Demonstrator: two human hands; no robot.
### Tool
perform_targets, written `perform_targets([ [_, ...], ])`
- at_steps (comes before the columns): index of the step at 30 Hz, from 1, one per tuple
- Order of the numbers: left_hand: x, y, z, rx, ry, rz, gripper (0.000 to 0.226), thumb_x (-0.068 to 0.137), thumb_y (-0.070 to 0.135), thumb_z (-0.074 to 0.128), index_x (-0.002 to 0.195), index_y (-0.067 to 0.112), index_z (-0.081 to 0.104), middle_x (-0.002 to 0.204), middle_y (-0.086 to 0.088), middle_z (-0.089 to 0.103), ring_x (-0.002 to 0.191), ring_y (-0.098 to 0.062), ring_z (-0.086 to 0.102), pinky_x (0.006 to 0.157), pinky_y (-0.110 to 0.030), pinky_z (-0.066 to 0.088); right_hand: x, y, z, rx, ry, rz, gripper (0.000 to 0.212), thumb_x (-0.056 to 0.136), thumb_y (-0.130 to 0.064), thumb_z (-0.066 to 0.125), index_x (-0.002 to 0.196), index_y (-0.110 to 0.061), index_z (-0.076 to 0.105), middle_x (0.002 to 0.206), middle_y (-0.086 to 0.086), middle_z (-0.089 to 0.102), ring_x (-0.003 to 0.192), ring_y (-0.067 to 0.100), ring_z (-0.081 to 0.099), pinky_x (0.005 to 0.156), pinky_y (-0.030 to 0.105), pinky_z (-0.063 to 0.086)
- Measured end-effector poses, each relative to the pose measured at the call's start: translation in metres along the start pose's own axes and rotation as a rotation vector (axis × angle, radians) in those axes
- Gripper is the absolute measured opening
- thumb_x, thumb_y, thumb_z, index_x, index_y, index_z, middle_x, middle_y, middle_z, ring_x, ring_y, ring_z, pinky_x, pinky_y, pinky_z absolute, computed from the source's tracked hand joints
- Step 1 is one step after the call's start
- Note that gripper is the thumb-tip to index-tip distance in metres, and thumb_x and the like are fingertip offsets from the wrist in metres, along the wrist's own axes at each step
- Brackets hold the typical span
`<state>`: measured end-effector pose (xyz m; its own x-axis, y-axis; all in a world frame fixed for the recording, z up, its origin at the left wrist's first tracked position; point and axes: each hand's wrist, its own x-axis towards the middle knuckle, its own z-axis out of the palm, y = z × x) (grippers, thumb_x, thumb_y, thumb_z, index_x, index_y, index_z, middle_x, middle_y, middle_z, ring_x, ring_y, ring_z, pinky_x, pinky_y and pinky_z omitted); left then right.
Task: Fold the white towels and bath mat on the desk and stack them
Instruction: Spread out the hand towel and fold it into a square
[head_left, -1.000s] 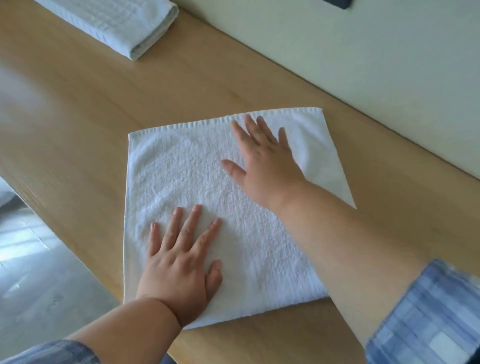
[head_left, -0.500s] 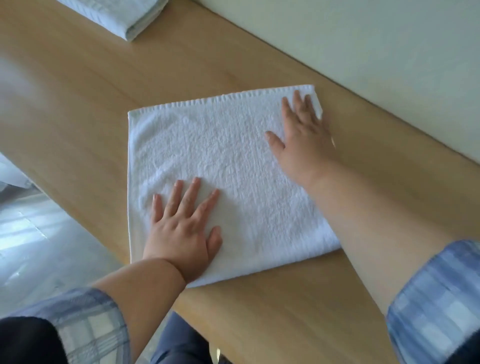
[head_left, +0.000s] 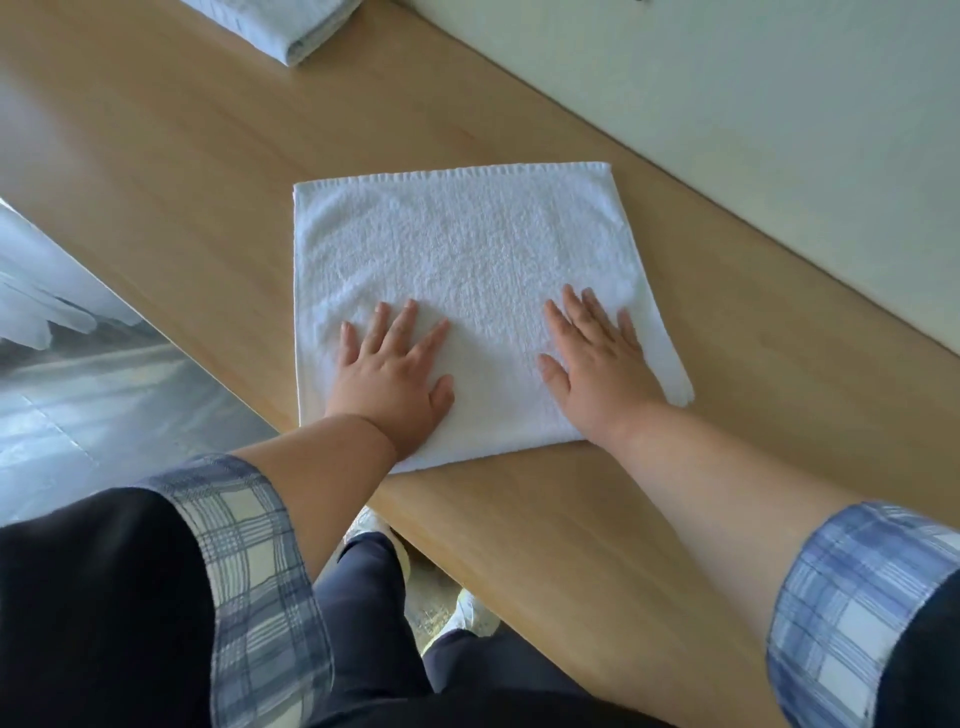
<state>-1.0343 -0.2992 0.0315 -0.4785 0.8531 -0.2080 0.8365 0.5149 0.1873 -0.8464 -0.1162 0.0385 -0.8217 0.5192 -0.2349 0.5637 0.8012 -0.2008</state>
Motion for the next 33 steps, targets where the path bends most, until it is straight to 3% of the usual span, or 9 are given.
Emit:
perform_targets([
  [2, -0.009, 0.006, -0.004, -0.089, 0.089, 0.086, 0.061, 0.100, 0.051, 0.024, 0.158, 0.034, 0.023, 0.168, -0.004, 0.011, 0.155, -0.026, 0.004, 0.124, -0.053, 0.002, -0.015, -0.009, 0.008, -0.019, -0.051, -0.156, 0.073, 0.096, -0.063, 0.009, 0.160, -0.028, 0.014, 0.168, -0.007, 0.000, 0.153, 0.011, -0.012, 0.124, 0.046, -0.008],
  [4, -0.025, 0.019, 0.004, -0.098, 0.117, 0.204, 0.060, 0.100, 0.052, 0.024, 0.157, 0.035, 0.024, 0.167, -0.003, 0.016, 0.155, -0.025, 0.007, 0.124, -0.052, 0.003, -0.026, -0.008, 0.017, -0.062, -0.087, -0.121, 0.075, 0.094, -0.069, 0.006, 0.160, -0.033, 0.006, 0.168, -0.010, -0.007, 0.151, 0.009, -0.018, 0.122, 0.041, -0.015],
  [8, -0.050, 0.032, 0.027, 0.058, -0.138, 0.182, 0.069, 0.094, 0.070, 0.005, 0.157, 0.043, -0.008, 0.166, 0.002, -0.019, 0.149, -0.019, -0.028, 0.119, -0.051, -0.019, -0.040, -0.003, 0.023, -0.009, -0.064, 0.093, 0.079, 0.089, -0.071, 0.003, 0.159, -0.035, -0.004, 0.166, -0.008, -0.018, 0.149, 0.009, -0.025, 0.121, 0.043, -0.015],
  [11, -0.031, 0.019, 0.021, 0.130, -0.169, 0.315, 0.069, 0.095, 0.072, 0.002, 0.156, 0.043, -0.014, 0.164, 0.003, -0.027, 0.146, -0.020, -0.035, 0.118, -0.053, -0.020, -0.053, -0.012, 0.026, 0.080, -0.103, 0.250, 0.077, 0.090, -0.071, 0.007, 0.157, -0.038, -0.010, 0.164, -0.009, -0.024, 0.147, 0.009, -0.030, 0.120, 0.044, -0.019],
  [15, -0.001, 0.000, -0.005, 0.212, -0.239, 0.481, 0.065, 0.098, 0.067, 0.006, 0.158, 0.043, -0.004, 0.167, 0.003, -0.020, 0.150, -0.020, -0.027, 0.120, -0.054, -0.015, -0.065, -0.040, 0.028, 0.169, -0.096, 0.424, 0.072, 0.099, -0.061, 0.019, 0.159, -0.033, -0.008, 0.165, -0.006, -0.022, 0.150, 0.015, -0.026, 0.120, 0.046, -0.016],
  [19, 0.002, 0.013, -0.011, 0.090, -0.119, 0.565, 0.068, 0.097, 0.063, 0.006, 0.158, 0.035, 0.018, 0.169, -0.001, 0.004, 0.155, -0.021, -0.006, 0.124, -0.049, -0.004, -0.065, -0.061, 0.025, 0.262, 0.046, 0.333, 0.067, 0.101, -0.053, 0.017, 0.161, -0.027, 0.005, 0.168, -0.005, -0.010, 0.152, 0.011, -0.018, 0.123, 0.042, -0.010],
  [24, 0.009, 0.003, 0.008, 0.254, -0.178, 0.606, 0.069, 0.095, 0.071, 0.002, 0.154, 0.042, -0.017, 0.165, -0.001, -0.024, 0.150, -0.022, -0.026, 0.121, -0.049, -0.016, -0.090, -0.046, 0.041, 0.060, -0.019, 0.455, 0.078, 0.094, -0.068, 0.004, 0.159, -0.028, -0.011, 0.164, -0.006, -0.023, 0.150, 0.012, -0.025, 0.123, 0.046, -0.010],
  [29, 0.014, -0.045, 0.001, 0.292, -0.138, 0.626, 0.078, 0.087, 0.083, 0.002, 0.147, 0.047, -0.033, 0.161, 0.000, -0.031, 0.148, -0.020, -0.031, 0.118, -0.043, -0.023, -0.135, -0.022, 0.051, 0.007, -0.091, 0.517, 0.094, 0.080, -0.089, -0.002, 0.145, -0.033, -0.039, 0.157, -0.005, -0.041, 0.143, 0.011, -0.039, 0.121, 0.043, -0.013],
  [33, 0.019, -0.068, -0.013, 0.337, -0.161, 0.677, 0.072, 0.087, 0.078, -0.009, 0.144, 0.045, -0.038, 0.159, 0.000, -0.036, 0.146, -0.019, -0.035, 0.119, -0.041, -0.020, -0.153, -0.028, 0.054, 0.005, -0.125, 0.527, 0.094, 0.085, -0.082, 0.000, 0.153, -0.025, -0.029, 0.161, 0.001, -0.034, 0.146, 0.015, -0.034, 0.124, 0.045, -0.006],
])
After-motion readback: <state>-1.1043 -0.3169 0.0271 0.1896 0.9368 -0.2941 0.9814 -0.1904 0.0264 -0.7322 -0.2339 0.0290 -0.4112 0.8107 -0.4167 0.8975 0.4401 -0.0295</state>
